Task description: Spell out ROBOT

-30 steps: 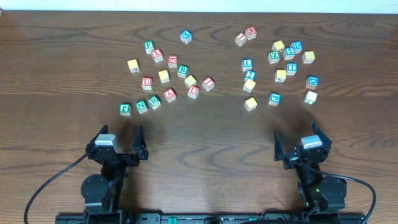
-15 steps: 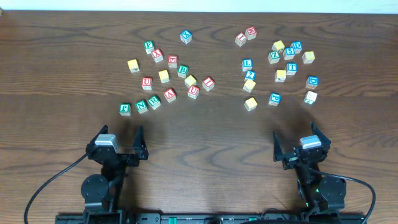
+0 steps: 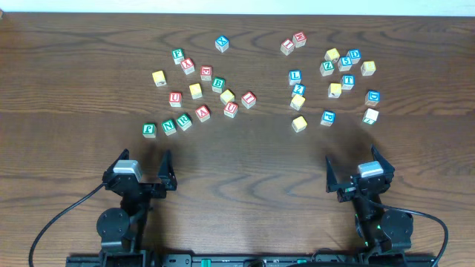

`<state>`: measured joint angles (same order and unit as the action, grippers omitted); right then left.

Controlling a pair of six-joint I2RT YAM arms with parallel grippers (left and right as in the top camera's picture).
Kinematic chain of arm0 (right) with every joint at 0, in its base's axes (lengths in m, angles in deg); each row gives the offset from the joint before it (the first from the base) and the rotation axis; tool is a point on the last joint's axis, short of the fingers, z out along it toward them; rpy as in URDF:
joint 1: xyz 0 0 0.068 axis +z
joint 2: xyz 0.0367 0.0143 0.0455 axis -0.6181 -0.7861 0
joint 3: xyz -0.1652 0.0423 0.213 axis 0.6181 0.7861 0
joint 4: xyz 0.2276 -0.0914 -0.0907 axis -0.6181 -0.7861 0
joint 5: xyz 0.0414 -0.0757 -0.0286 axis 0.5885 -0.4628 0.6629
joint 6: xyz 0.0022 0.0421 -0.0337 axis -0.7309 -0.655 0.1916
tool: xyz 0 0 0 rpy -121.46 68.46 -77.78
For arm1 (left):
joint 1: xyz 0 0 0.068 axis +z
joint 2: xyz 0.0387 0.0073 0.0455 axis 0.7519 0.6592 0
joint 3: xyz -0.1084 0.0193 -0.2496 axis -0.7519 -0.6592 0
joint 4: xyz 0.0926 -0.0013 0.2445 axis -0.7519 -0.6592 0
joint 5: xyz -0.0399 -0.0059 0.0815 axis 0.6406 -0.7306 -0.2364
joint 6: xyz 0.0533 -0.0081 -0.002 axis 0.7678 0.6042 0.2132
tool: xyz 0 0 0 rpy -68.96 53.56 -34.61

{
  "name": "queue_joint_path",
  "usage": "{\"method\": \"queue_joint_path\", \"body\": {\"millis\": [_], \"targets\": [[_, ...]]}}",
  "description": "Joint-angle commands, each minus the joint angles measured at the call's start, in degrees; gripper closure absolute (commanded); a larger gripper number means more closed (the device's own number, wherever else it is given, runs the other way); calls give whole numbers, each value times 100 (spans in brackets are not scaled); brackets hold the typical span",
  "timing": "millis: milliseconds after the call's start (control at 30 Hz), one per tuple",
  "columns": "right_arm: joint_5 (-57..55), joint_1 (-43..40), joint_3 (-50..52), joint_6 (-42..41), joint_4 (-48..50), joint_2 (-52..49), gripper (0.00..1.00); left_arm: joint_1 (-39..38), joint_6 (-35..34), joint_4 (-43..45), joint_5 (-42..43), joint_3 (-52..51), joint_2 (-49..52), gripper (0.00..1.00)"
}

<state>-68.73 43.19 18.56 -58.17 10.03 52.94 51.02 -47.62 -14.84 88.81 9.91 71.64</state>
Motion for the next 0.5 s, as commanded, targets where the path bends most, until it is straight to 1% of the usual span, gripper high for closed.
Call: {"method": "queue_joint_path", "body": {"millis": [0, 467], "targets": [[-26, 33, 4, -63, -26, 22, 1, 31, -11, -247, 96, -59, -26, 0], [-26, 33, 4, -63, -26, 22, 1, 28, -11, -140, 208, 2, -4, 0]]}}
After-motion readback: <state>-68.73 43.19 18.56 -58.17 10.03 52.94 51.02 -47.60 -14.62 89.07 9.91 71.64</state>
